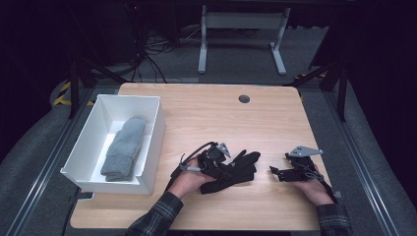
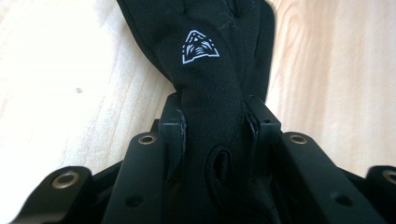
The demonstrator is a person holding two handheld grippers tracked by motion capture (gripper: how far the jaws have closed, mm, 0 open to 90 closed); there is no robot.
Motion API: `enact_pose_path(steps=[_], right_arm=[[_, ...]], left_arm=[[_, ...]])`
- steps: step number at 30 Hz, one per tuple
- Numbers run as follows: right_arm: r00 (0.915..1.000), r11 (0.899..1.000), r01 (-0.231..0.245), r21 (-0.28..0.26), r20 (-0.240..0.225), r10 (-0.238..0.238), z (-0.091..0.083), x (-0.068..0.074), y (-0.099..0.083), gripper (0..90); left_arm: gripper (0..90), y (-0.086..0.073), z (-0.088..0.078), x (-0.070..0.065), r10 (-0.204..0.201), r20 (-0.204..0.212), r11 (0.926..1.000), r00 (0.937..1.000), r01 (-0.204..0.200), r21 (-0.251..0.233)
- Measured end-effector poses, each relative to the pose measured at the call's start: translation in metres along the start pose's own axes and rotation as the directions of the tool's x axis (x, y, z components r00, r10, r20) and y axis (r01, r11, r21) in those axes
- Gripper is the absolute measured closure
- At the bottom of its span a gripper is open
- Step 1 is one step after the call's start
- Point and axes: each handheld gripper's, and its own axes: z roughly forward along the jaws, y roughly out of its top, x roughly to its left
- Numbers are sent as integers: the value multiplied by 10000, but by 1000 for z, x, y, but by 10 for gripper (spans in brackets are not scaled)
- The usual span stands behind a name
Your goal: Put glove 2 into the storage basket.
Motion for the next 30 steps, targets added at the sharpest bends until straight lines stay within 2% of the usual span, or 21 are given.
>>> enact_pose_path(steps=[2,3,6,11,18,26,29,30], right_arm=[[10000,10000,3,-3,0,-3,0,0,0,141],[10000,10000,3,-3,0,-3,0,0,0,141],[10000,10000,-4,-3,0,4,0,0,0,141],[10000,10000,-1,5,18,1,0,0,0,141],[10000,10000,1,4,19,-1,0,0,0,141],[10000,10000,1,3,20,-1,0,0,0,141],[10000,10000,-1,2,22,1,0,0,0,140],[10000,10000,-1,3,22,1,0,0,0,140]], left_arm=[[667,1,-10,-2,-148,-151,9997,9998,145,-183],[666,1,-10,-2,-148,-151,9997,9998,145,-183],[666,5,-33,-5,-567,-268,9974,9980,554,-458],[664,12,-68,-9,-1071,-687,9903,9919,1002,-963],[664,16,-112,-7,-1529,-892,9806,9842,1399,-1371],[664,11,-163,-2,-1968,-1407,9684,9703,1699,-1826],[664,6,-182,1,-2200,-1666,9619,9612,1853,-2011],[664,3,-191,3,-2334,-1797,9580,9556,1943,-2110]])
